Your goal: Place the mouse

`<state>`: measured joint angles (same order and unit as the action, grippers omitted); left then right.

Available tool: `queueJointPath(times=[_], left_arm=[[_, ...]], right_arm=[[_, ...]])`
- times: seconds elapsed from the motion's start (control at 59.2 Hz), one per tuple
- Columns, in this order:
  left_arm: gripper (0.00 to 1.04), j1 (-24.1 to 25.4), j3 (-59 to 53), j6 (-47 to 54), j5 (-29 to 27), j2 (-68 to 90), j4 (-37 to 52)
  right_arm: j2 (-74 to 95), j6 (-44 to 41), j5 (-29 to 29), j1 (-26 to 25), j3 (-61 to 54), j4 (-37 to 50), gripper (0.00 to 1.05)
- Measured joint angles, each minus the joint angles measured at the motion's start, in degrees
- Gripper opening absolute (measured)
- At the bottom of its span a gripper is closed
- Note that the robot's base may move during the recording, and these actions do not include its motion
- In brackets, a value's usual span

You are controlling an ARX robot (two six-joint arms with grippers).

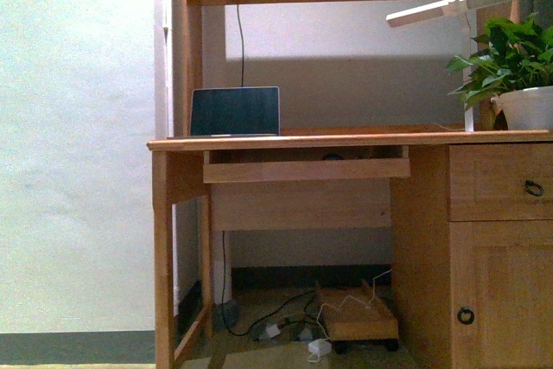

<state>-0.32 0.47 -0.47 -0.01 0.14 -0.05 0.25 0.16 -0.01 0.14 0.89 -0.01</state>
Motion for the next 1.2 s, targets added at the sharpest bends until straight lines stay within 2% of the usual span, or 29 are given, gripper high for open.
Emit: queueJointPath(times=[1.199], left_arm=[[0.97,0.0,0.0,0.0,0.0,0.0,0.0]], right_arm=[[0.0,0.0,0.0,0.0,0.0,0.0,0.97]])
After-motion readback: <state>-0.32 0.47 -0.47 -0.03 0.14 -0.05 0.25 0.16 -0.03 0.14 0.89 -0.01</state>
